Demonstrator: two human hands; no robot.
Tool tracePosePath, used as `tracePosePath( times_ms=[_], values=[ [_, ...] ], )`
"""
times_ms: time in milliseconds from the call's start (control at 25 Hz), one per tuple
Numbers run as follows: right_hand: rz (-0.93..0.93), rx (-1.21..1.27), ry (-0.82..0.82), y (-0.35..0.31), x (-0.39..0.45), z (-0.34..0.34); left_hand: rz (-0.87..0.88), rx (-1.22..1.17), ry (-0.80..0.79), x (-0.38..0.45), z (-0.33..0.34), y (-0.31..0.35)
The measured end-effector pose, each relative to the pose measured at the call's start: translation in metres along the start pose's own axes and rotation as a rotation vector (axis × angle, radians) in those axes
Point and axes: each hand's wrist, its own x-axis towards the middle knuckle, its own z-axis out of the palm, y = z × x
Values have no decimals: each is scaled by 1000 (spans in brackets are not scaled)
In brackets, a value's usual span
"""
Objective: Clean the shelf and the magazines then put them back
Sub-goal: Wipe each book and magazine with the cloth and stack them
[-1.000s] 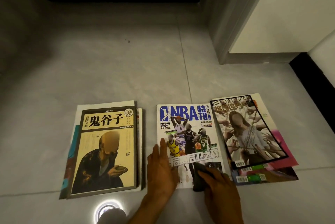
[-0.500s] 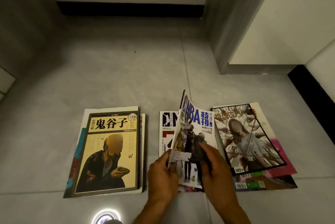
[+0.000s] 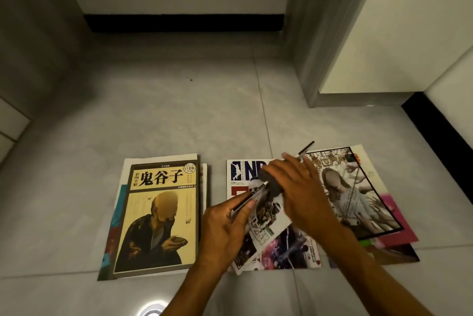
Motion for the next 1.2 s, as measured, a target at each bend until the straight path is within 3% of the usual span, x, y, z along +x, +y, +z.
tracePosePath(
  times_ms=[160, 480, 600, 680, 800, 920, 1040, 1200],
  values=[
    [262, 190, -86, 42, -4, 4, -78, -99, -7, -5, -2, 2],
    [108, 368, -136, -17, -10, -19, -231, -201, 55, 3, -5, 5],
    [52, 353, -159, -16, -16, -24, -353, -241, -32, 3, -18, -12],
    [113, 378, -140, -10, -18, -29, -437, -258, -153, -6, -18, -22],
    [164, 378, -94, -13, -18, -36, -404, -255, -107, -14, -6, -28],
    [70, 356, -116, -64, -16, -46, -324, -163, -34, -10, 1, -23],
    [-47, 343, -8, -101, -6, -55, -202, -70, -17, -5, -4, -17],
    [-12, 477, -103, -46, -5, -55, -142, -97, -27, -3, -15, -1]
  ],
)
